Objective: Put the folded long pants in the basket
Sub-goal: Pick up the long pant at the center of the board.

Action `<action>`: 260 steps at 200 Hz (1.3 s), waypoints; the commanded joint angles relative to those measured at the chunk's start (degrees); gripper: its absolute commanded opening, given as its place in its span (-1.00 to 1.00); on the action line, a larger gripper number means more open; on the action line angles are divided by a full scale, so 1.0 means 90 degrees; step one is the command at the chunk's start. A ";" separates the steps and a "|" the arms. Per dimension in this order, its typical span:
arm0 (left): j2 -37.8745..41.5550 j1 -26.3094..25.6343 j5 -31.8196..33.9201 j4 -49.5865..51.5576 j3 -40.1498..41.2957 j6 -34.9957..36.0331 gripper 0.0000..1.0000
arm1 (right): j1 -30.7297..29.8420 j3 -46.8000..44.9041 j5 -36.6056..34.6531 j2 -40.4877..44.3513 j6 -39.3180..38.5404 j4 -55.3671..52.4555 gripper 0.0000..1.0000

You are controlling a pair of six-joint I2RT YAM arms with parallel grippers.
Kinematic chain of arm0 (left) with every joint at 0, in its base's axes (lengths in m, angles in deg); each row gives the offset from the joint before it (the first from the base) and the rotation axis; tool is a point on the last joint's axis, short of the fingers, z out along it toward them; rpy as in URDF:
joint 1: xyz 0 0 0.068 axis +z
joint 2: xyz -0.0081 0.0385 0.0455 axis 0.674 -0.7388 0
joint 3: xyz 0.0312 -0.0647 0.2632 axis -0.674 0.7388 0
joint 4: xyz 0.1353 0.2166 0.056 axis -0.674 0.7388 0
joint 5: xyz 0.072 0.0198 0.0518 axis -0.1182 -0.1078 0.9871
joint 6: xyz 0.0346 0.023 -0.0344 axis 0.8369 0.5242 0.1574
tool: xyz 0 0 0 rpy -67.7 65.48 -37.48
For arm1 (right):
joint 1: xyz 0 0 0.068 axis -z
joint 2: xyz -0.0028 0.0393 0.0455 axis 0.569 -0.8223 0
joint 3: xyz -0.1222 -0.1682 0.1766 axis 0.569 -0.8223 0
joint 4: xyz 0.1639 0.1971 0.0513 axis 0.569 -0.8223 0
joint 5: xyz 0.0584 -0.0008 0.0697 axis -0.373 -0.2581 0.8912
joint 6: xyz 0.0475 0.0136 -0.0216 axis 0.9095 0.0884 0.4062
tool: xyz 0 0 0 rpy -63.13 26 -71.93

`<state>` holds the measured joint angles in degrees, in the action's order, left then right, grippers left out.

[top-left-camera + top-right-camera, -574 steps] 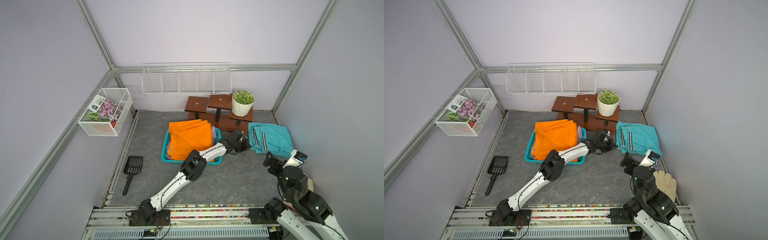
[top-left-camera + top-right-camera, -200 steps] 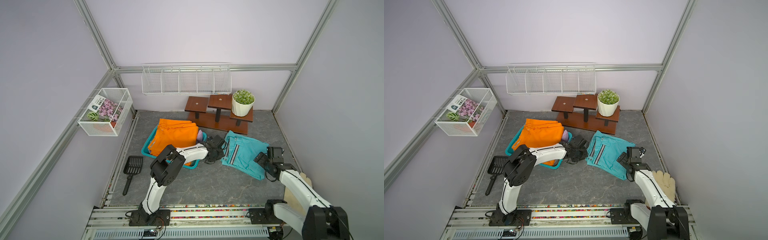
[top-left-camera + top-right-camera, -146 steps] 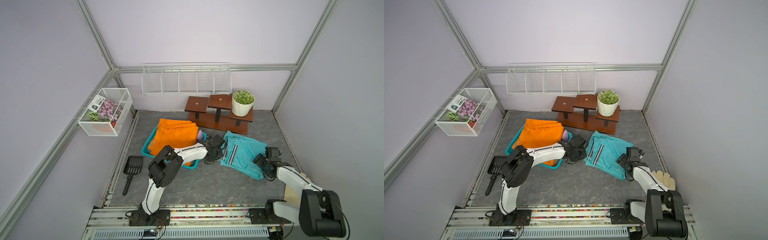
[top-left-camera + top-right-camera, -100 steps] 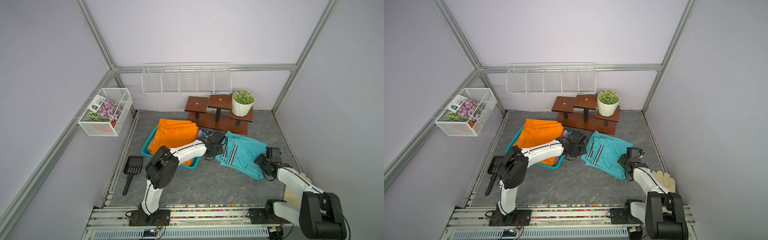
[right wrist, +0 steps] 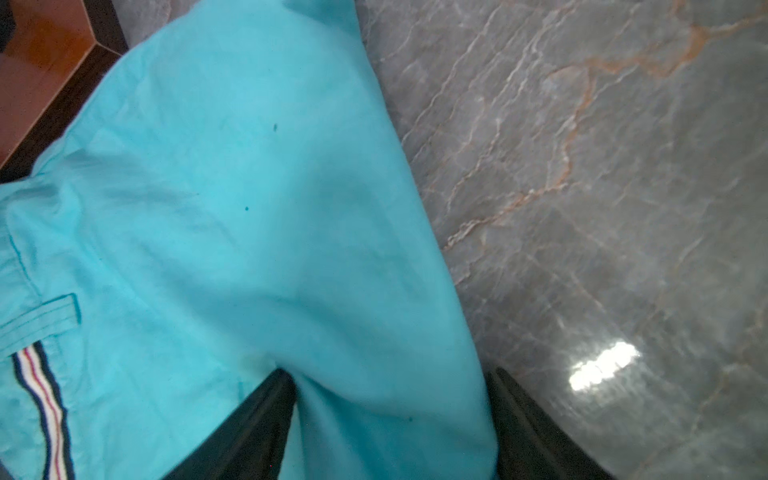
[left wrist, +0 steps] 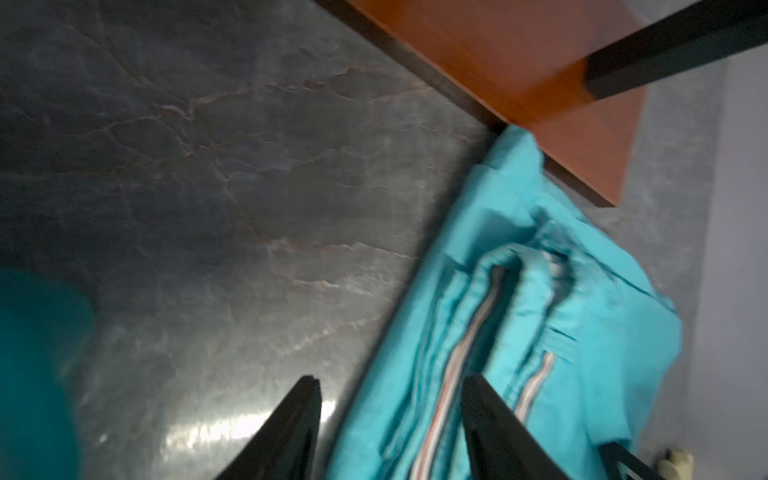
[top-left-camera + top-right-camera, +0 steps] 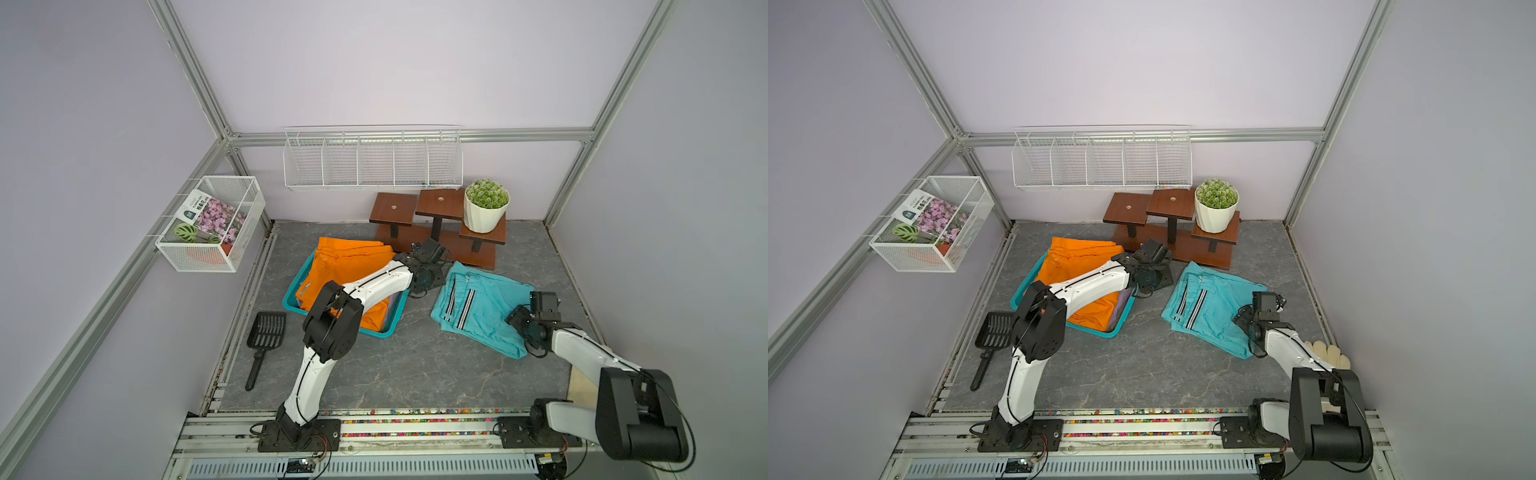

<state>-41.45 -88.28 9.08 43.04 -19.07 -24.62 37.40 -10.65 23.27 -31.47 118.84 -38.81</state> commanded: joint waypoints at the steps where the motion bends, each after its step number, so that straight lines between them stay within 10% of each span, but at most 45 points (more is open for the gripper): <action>1: -0.0588 0.0005 -0.0311 0.0310 -0.0473 0.0354 0.18 | 0.0024 0.0031 0.0178 -0.0155 -0.0087 -0.0137 0.43; 60: -0.0706 0.0004 -0.0819 -0.0216 -0.0251 0.0410 0.18 | 0.0028 0.0019 0.0338 -0.0166 -0.0175 0.0000 -0.65; 108: -0.0485 0.0051 -0.0910 -0.0518 0.0159 0.0069 0.21 | 0.0028 0.0003 0.0402 -0.0150 -0.0212 0.0044 -0.68; 136: 0.0074 0.0054 -0.1335 -0.2079 0.1255 0.0055 0.65 | 0.0021 0.0011 0.0451 -0.0164 -0.0236 0.0081 -0.68; 168: -0.0633 0.0057 -0.1994 -0.1641 0.0503 0.0220 0.63 | 0.0029 0.0029 0.0534 -0.0218 -0.0272 0.0130 -0.68; 199: -0.0940 0.0053 -0.2188 -0.1803 0.0441 0.0057 0.27 | 0.0029 0.0009 0.0553 -0.0168 -0.0285 0.0161 -0.68; 225: -0.1000 0.0072 -0.1816 -0.1396 0.0238 0.0055 -1.00 | 0.0020 0.0038 0.0621 -0.0217 -0.0300 0.0201 -0.68; 260: -0.1110 0.0092 -0.1786 -0.0951 -0.0176 0.0121 -1.00 | -0.0025 0.0062 0.0895 -0.0125 -0.0439 0.0375 -1.00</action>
<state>-49.55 -87.54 -8.03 29.75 -18.40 -24.30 37.69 -10.41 28.04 -32.49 116.81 -36.65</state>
